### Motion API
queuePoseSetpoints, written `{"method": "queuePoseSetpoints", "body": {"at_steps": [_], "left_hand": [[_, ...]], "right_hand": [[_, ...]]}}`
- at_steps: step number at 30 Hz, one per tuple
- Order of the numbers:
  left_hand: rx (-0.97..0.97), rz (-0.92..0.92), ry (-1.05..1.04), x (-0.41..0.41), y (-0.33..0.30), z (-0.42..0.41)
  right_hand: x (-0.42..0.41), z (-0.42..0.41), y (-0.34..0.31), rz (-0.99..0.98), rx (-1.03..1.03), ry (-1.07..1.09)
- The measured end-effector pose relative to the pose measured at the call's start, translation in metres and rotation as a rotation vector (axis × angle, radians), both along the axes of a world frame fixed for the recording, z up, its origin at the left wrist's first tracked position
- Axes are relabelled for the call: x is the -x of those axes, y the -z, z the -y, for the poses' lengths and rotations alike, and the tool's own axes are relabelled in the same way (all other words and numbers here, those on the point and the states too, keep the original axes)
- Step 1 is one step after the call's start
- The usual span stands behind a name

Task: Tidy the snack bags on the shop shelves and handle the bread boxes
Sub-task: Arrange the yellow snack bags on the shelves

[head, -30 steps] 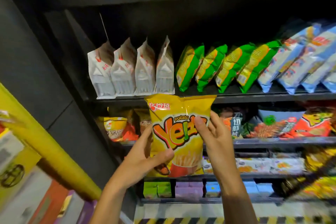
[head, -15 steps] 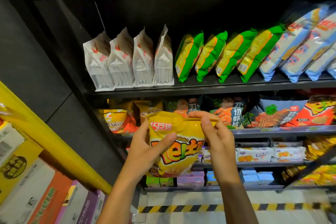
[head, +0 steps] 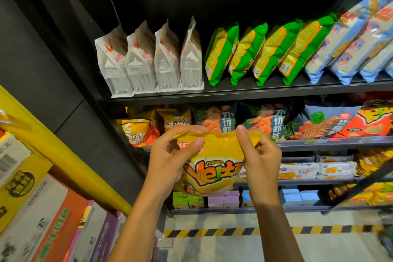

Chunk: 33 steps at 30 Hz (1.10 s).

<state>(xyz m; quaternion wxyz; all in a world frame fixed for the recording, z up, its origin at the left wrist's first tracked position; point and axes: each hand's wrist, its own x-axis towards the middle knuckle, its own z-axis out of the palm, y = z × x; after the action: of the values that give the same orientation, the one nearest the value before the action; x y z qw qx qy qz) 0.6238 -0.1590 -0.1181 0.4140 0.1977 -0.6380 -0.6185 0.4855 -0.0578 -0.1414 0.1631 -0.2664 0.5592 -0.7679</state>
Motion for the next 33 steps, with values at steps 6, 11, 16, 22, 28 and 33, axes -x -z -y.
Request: {"method": "queuePoseSetpoints", "body": {"at_steps": [6,11,16,22,28,33], "left_hand": [[0.104,0.007,-0.048,-0.004,0.005,-0.002],[0.186,0.043,-0.004,-0.004,0.008,-0.003],[0.149,0.064,0.024,-0.007,0.008,0.001],[-0.105,0.001,-0.085,-0.005,0.005,-0.001],[-0.206,0.003,-0.085,-0.004,0.005,0.002],[-0.414,-0.186,-0.176,-0.006,-0.001,0.015]], "right_hand": [[0.005,-0.005,0.003,-0.063,-0.048,-0.174],[-0.002,-0.003,0.006,0.14,-0.089,-0.091],[-0.006,-0.003,0.005,0.219,-0.09,-0.112],[0.0,-0.005,0.002,0.164,-0.065,-0.136],[0.001,-0.004,0.011,0.121,-0.1,-0.238],[0.001,0.001,0.025,0.029,-0.267,-0.564]]}}
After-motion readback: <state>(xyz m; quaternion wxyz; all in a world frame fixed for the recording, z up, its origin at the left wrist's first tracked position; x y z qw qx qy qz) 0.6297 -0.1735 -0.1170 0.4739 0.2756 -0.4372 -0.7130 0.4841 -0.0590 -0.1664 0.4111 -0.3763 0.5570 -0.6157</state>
